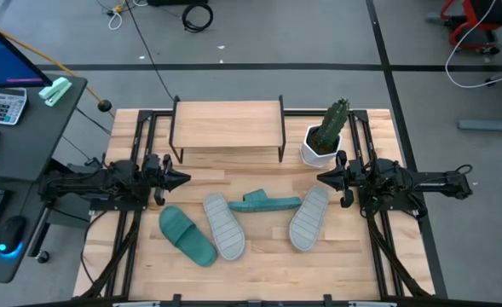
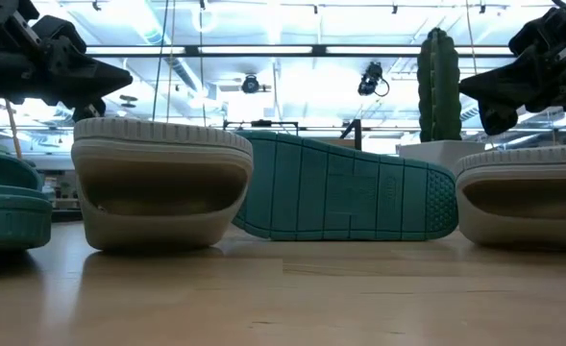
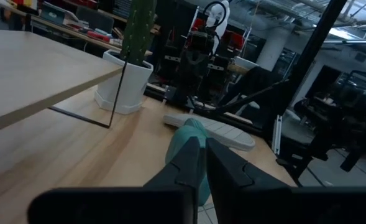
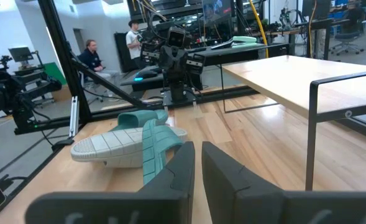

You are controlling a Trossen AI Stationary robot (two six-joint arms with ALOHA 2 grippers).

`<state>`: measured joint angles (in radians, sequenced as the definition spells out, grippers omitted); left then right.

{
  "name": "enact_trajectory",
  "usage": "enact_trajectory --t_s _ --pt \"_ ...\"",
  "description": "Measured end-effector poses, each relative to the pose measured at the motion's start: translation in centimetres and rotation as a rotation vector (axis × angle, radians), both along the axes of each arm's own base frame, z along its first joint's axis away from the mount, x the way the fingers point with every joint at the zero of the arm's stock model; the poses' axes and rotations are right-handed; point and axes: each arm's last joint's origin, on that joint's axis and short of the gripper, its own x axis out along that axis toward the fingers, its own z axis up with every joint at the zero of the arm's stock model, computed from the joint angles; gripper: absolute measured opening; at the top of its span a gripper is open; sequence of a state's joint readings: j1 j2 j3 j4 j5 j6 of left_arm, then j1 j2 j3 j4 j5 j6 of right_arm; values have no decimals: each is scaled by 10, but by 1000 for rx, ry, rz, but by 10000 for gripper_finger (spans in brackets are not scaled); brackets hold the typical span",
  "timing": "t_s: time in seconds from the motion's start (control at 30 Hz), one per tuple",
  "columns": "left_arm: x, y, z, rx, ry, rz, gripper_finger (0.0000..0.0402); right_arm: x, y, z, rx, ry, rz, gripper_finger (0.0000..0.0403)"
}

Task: Pick and place slides into the shelf
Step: Put the right gray slipper on the shelf

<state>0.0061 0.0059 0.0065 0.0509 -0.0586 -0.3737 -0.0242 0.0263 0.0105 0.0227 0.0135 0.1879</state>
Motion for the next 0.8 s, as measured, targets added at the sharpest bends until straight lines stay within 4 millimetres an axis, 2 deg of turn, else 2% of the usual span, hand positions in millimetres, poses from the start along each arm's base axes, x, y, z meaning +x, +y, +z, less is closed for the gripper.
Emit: enact_trajectory --t_s 0.1,0.27,0.5,0.8 --pt "0 0 0 -19 1 -1 26 0 0 0 0 0 0 36" --pt "0 0 0 -218 -11 -6 27 0 0 0 0 0 0 36" --pt "-1 4 1 -494 -79 120 29 0 0 0 2 -2 0 36" --pt "-1 8 0 -491 -96 224 25 0 -2 1 406 -44 -64 36"
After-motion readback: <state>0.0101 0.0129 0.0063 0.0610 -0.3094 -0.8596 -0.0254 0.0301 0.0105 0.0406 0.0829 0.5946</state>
